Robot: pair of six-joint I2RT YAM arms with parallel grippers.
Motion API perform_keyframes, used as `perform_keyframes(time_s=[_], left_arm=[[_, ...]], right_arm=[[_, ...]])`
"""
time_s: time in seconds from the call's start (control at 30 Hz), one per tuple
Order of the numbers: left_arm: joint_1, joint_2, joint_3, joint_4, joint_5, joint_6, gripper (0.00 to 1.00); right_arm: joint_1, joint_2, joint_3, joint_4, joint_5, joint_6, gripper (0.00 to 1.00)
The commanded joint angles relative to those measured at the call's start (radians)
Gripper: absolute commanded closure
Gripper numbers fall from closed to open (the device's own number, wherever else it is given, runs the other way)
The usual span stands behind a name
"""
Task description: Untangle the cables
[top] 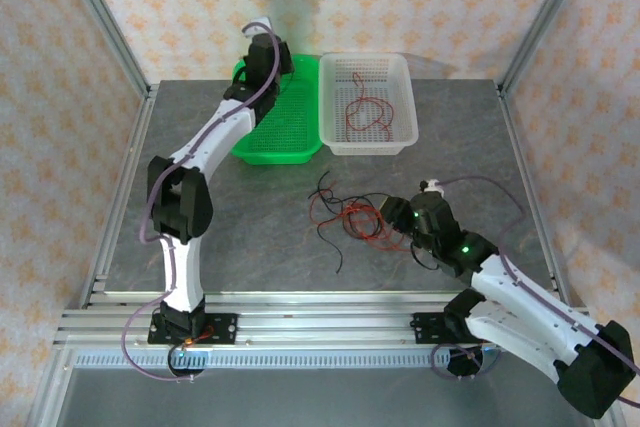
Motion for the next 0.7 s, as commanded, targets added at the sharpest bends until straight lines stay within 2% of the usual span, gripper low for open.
perform_keyframes(time_s=[0.0, 0.2, 0.4, 0.5, 0.6, 0.67], left_arm=[[-0.003, 0.035, -0.053, 0.007, 0.074, -0.090, 1.00], [-0.003, 0.067, -0.121, 0.020, 0.108, -0.134, 1.00], [-0.003, 0.074, -0.159, -0.015, 0.090, -0.170, 1.00], [-0.003, 0.070, -0.179, -0.035, 0.083, -0.184, 0.88], [-0.003, 0.058, -0.197, -0.046, 0.098, -0.199, 0.68], [-0.003, 0.041, -0.213, -0.044, 0.118, -0.208, 0.58]], right_arm=[[-0.003, -0.004, 0.046, -0.059, 0.008, -0.043, 0.53], [-0.005, 0.026, 0.106, -0.076, -0.016, -0.076, 0.53], [-0.006, 0.039, 0.143, -0.069, -0.031, -0.093, 0.52], [-0.008, 0.044, 0.160, -0.067, -0.043, -0.100, 0.52], [-0.012, 0.044, 0.182, -0.064, -0.063, -0.104, 0.52], [-0.015, 0.041, 0.193, -0.059, -0.078, -0.104, 0.51]])
